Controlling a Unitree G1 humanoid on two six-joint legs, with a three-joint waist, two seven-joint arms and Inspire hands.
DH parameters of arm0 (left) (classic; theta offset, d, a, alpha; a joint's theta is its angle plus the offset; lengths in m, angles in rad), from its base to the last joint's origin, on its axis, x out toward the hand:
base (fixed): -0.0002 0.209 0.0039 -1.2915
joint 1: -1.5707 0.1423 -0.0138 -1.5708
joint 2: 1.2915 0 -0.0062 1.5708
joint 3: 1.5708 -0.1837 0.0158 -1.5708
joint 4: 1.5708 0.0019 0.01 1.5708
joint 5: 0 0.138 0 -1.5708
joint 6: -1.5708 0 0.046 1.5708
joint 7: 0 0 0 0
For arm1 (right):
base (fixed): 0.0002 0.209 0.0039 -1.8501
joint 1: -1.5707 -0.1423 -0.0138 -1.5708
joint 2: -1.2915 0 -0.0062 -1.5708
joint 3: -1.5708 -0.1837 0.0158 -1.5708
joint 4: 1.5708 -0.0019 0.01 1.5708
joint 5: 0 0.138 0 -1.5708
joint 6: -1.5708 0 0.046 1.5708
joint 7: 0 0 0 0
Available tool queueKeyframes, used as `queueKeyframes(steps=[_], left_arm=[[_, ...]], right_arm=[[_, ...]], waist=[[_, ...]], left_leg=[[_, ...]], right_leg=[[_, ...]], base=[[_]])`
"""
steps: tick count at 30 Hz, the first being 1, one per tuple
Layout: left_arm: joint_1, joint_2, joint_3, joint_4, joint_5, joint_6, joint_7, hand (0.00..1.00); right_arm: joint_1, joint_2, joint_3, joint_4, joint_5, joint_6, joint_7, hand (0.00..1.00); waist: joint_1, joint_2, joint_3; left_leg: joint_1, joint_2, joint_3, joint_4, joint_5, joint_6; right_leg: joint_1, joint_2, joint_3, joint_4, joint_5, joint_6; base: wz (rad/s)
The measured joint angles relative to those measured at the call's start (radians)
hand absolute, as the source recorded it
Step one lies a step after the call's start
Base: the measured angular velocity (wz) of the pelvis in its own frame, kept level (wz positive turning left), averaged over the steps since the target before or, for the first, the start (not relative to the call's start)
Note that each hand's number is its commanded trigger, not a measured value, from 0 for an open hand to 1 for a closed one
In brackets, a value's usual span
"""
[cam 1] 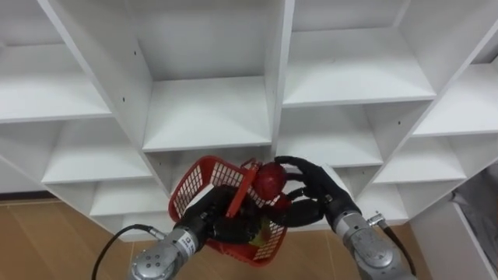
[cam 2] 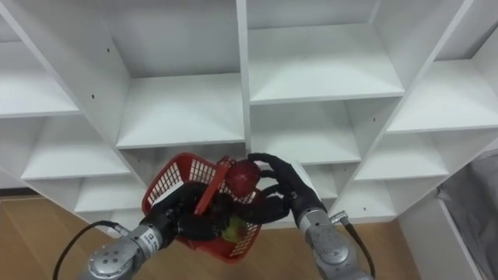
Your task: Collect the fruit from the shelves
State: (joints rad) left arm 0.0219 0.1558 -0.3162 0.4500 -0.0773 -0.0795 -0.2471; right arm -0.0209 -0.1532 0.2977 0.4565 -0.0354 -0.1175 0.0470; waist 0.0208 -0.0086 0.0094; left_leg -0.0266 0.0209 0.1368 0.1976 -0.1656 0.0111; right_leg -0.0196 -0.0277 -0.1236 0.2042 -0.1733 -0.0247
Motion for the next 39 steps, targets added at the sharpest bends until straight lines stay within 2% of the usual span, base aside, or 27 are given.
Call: queueKeyframes(steps=[9,31,39], left_arm=[[0.003,0.015,0.000,0.000,0.001,0.001,-0.008,1.00],[0.003,0.017,0.000,-0.005,0.001,0.000,-0.003,1.00],[0.037,0.014,0.008,-0.005,0.001,0.000,0.014,1.00]], right_arm=[[0.003,-0.001,0.015,0.002,-0.005,0.000,0.030,0.00],[0.005,-0.004,0.019,-0.001,-0.001,0.000,0.028,0.00],[0.027,-0.005,0.009,0.000,-0.012,0.000,0.017,0.00]], waist=[[-0.004,0.000,-0.0001],[-0.005,0.000,0.0001],[0.000,-0.010,0.0009]], left_leg=[[0.003,0.001,0.000,0.000,0.000,0.000],[0.005,-0.001,0.000,-0.003,0.000,0.000],[0.029,-0.007,-0.001,-0.011,0.000,0.000]], right_leg=[[0.002,0.001,0.000,0.000,0.000,0.000],[0.001,0.001,0.001,-0.001,0.000,0.000],[0.023,0.001,0.003,-0.010,0.000,0.001]], base=[[0.00],[0.00],[-0.01]])
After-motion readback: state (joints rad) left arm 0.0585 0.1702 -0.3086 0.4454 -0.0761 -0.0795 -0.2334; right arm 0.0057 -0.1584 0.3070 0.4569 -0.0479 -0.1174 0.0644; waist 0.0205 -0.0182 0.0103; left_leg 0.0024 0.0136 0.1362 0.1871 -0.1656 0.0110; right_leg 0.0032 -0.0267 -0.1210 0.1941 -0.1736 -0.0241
